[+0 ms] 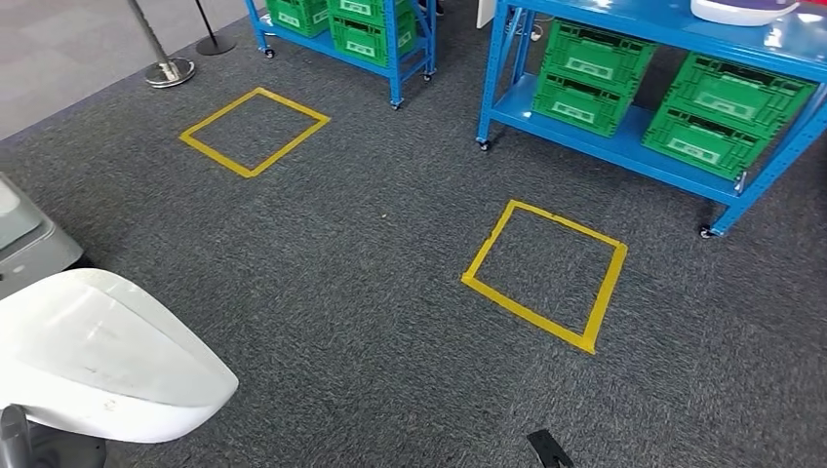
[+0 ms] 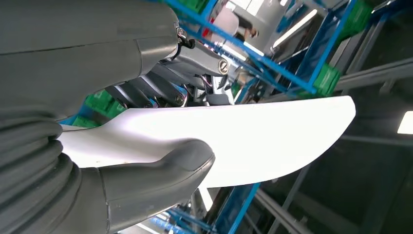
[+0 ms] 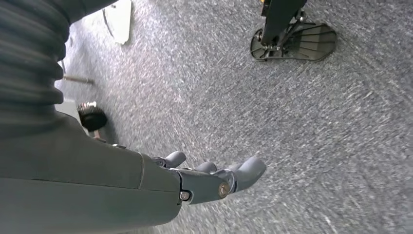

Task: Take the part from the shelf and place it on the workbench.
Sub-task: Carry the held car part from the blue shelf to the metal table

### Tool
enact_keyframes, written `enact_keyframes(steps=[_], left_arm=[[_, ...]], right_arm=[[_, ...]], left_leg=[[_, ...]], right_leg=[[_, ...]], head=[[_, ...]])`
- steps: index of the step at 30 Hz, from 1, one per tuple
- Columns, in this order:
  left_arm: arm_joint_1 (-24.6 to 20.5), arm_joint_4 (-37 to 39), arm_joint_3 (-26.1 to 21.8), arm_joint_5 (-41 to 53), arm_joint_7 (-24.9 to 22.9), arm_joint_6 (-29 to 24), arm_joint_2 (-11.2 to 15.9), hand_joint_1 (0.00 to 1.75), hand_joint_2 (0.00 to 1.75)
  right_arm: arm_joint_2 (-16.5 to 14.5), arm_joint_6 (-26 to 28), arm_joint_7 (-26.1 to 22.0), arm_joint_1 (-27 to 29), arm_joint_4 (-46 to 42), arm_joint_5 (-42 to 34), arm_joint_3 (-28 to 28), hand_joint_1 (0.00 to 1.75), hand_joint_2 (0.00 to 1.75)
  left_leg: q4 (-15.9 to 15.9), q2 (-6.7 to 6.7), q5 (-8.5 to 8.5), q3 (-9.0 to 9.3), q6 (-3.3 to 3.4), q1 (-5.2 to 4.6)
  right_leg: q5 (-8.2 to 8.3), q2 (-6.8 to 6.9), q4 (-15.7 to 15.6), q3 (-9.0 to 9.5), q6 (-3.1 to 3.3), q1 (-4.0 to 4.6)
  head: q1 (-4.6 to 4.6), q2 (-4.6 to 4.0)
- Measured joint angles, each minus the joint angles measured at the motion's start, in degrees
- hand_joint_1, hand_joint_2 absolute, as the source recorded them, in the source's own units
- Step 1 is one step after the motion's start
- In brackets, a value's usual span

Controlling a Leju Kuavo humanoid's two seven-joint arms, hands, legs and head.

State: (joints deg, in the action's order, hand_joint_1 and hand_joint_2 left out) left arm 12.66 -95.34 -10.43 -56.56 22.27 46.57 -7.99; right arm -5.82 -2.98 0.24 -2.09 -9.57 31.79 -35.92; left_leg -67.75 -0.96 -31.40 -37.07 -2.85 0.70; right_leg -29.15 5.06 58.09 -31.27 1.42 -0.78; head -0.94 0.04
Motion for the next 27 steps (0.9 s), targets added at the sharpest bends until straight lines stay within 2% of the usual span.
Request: enact_keyframes(steps=[2,3,4,5,6,7,8,9,10,11,12,13,14,15,17,18,19,21,22,23,25,26,27], left_arm=[[-0.2,-0.5,-0.4,1.1,-1.0,-0.1,-0.7,1.75,1.75],[-0.4,-0.6,-0.5,1.8,-1.3,-0.2,-1.0,1.75,1.75],[-0.5,-0.7,-0.5,2.5,-1.4,-0.4,-1.2,1.75,1.75],[-0.6,-0.8,-0.6,3.1,-1.3,-0.6,-1.4,1.75,1.75],[-0.7,-0.9,-0.7,3.7,-1.1,-0.8,-1.5,1.75,1.75],[-0.9,-0.9,-0.7,4.0,-0.8,-1.0,-1.6,1.75,1.75],[-1.2,-0.9,-0.7,4.2,-0.6,-1.1,-1.7,1.75,1.75],[-1.5,-0.9,-0.8,4.2,-0.4,-1.1,-1.7,1.75,1.75],[-1.8,-0.8,-0.8,4.1,-0.2,-1.1,-1.7,1.75,1.75],[-2.0,-0.7,-0.8,4.0,-0.1,-1.1,-1.6,1.75,1.75],[-2.0,-0.5,-0.8,3.9,0.0,-1.1,-1.4,1.75,1.75],[-2.0,-0.4,-0.9,3.7,-0.1,-1.3,-1.1,1.75,1.75],[-1.8,-0.3,-0.8,3.4,-0.5,-1.8,-0.7,1.75,1.75],[-1.6,-0.2,-0.8,3.0,-0.9,-2.4,-0.1,1.75,1.75],[-1.0,-0.2,-0.4,2.5,-1.5,-3.5,1.1,1.75,1.75],[-0.6,-0.3,-0.3,2.6,-1.6,-3.8,1.7,1.75,1.75],[-0.2,-0.3,-0.1,2.6,-1.6,-4.0,2.3,1.75,1.75],[0.6,-0.4,0.0,1.7,-1.7,-4.5,3.7,1.75,1.75],[0.8,-0.3,0.1,1.2,-1.6,-4.7,4.6,1.75,1.75],[0.8,-0.2,0.3,0.8,-1.5,-4.9,5.7,1.75,1.75],[0.9,0.1,0.9,1.1,-0.7,-5.5,7.5,1.75,1.75],[1.1,0.2,1.2,1.6,-0.1,-5.7,8.1,1.75,1.75],[1.5,0.1,1.3,2.4,0.7,-5.9,8.6,1.75,1.75]], right_arm=[[0.1,0.0,0.2,-0.1,0.0,-0.3,0.0,0.00,1.75],[0.2,-0.1,0.1,-0.2,0.0,-0.5,0.0,0.00,1.75],[0.2,-0.1,-0.2,-0.3,0.0,-0.7,0.0,0.00,1.75],[0.3,-0.2,-0.7,-0.4,0.0,-1.0,0.0,0.00,1.75],[0.3,-0.3,-1.4,-0.5,0.0,-1.1,0.0,0.00,1.75],[0.3,-0.4,-2.2,-0.7,0.0,-1.3,0.0,0.00,1.75],[0.3,-0.6,-2.9,-0.8,0.0,-1.3,0.0,0.00,1.75],[0.3,-0.8,-3.3,-0.8,0.0,-1.4,0.0,0.00,1.75],[0.3,-0.9,-3.3,-0.7,0.0,-1.4,0.0,0.00,1.75],[0.2,-1.0,-3.0,-0.7,0.0,-1.4,-0.1,0.00,1.75],[0.2,-0.9,-2.3,-0.6,0.0,-1.6,-0.1,0.00,1.75],[0.1,-0.7,-1.4,-0.5,0.0,-2.0,-0.2,0.00,1.75],[0.0,-0.3,-0.2,-0.4,0.0,-2.5,-0.5,0.00,1.75],[-0.1,0.2,1.1,-0.4,0.0,-3.2,-0.8,0.00,1.75],[-0.3,1.3,3.8,-0.3,0.0,-4.4,-1.8,0.00,1.75],[-0.5,1.8,4.8,-0.2,0.0,-4.8,-2.2,0.00,1.75],[-0.6,2.2,5.6,-0.2,0.0,-5.2,-2.7,0.00,1.75],[-1.0,2.8,6.1,-0.1,0.0,-6.0,-3.6,0.00,1.75],[-1.2,2.9,6.1,-0.1,0.0,-6.3,-4.0,0.00,1.75],[-1.4,2.9,6.0,-0.1,0.0,-6.4,-4.4,0.00,1.75],[-1.6,2.4,5.3,0.2,0.0,-5.6,-4.8,0.00,1.75],[-1.7,1.9,4.9,0.3,0.0,-4.9,-4.8,0.00,1.75],[-1.8,1.5,4.4,0.5,0.0,-4.1,-4.8,0.00,1.75]], left_leg=[[7.1,-2.63,2.48,4.03,0.61,-0.16],[8.8,-3.36,2.96,4.92,1.04,-0.26],[9.2,-3.37,3.06,4.92,1.52,-0.40],[9.2,-2.60,3.28,4.72,1.94,-0.44],[9.4,-1.91,3.47,4.64,2.34,-0.38],[9.6,-1.28,3.67,4.62,2.73,-0.29],[9.8,-0.63,3.93,4.68,3.11,-0.14],[9.9,0.04,4.15,4.73,3.40,-0.04],[9.9,0.77,4.30,4.55,3.60,-0.06],[9.9,1.61,4.42,4.40,3.73,-0.12],[9.8,2.51,4.50,4.30,3.78,-0.18],[9.8,3.44,4.55,4.23,3.77,-0.22],[9.7,4.36,4.59,4.21,3.73,-0.23],[9.6,5.25,4.61,4.20,3.63,-0.23],[9.3,6.82,4.65,4.00,3.17,-0.30],[9.3,7.50,4.72,3.81,2.78,-0.29],[9.3,8.11,4.84,3.60,2.33,-0.25],[9.6,9.04,5.14,3.14,1.45,-0.06],[9.2,8.34,4.91,2.83,1.16,-0.09],[8.0,6.91,4.06,2.11,0.93,-0.16],[1.9,3.13,0.60,-0.65,0.60,-0.25],[-2.1,2.10,-1.30,-2.42,0.40,-0.17],[-5.3,1.64,-2.49,-3.75,0.23,-0.08]], right_leg=[[-0.31,1.37,0.2,0.21,-0.56,0.27],[-0.41,1.94,0.3,0.35,-0.91,0.42],[-0.44,2.51,0.3,0.49,-1.28,0.53],[-0.42,3.09,0.3,0.67,-1.66,0.48],[-0.55,2.92,0.3,0.82,-2.08,0.33],[-1.09,1.71,0.8,0.73,-2.44,0.15],[-2.28,-0.14,2.4,0.14,-2.74,0.00],[-4.06,-2.34,5.4,-1.13,-2.92,-0.13],[-6.04,-3.90,9.2,-2.91,-2.95,-0.12],[-7.69,-4.59,13.2,-4.81,-2.91,-0.10],[-8.38,-4.83,16.0,-6.22,-2.83,-0.06],[-7.88,-4.93,16.6,-6.67,-2.68,-0.03],[-6.37,-5.11,15.0,-6.05,-2.48,-0.02],[-4.20,-5.64,11.4,-4.47,-2.25,-0.04],[-1.19,-7.99,3.9,-1.19,-1.85,-0.13],[-0.58,-8.76,1.7,-0.29,-1.71,-0.10],[-0.59,-9.08,0.9,-0.04,-1.55,-0.02],[-0.23,-7.77,0.6,-0.02,-0.98,0.08],[-0.03,-7.12,0.3,0.05,-0.53,0.02],[0.15,-6.36,0.0,0.13,-0.07,-0.04],[0.24,-4.73,-0.3,0.18,0.60,0.04],[0.21,-3.89,-0.3,0.16,0.75,0.15],[0.17,-3.08,-0.3,0.14,0.81,0.23]], head=[[-0.05,0.00],[-0.11,0.00],[-0.17,0.00],[-0.24,0.00],[-0.25,0.00],[-0.28,0.00],[-0.38,0.00],[-0.51,0.00],[-0.62,0.00],[-0.71,0.00],[-0.73,0.00],[-0.73,0.01],[-0.73,0.01],[-0.74,0.01],[-0.72,0.00],[-0.70,0.00],[-0.70,0.00],[-0.69,0.00],[-0.66,0.00],[-0.56,0.00],[-0.42,0.00],[-0.37,0.00],[-0.38,0.00]])
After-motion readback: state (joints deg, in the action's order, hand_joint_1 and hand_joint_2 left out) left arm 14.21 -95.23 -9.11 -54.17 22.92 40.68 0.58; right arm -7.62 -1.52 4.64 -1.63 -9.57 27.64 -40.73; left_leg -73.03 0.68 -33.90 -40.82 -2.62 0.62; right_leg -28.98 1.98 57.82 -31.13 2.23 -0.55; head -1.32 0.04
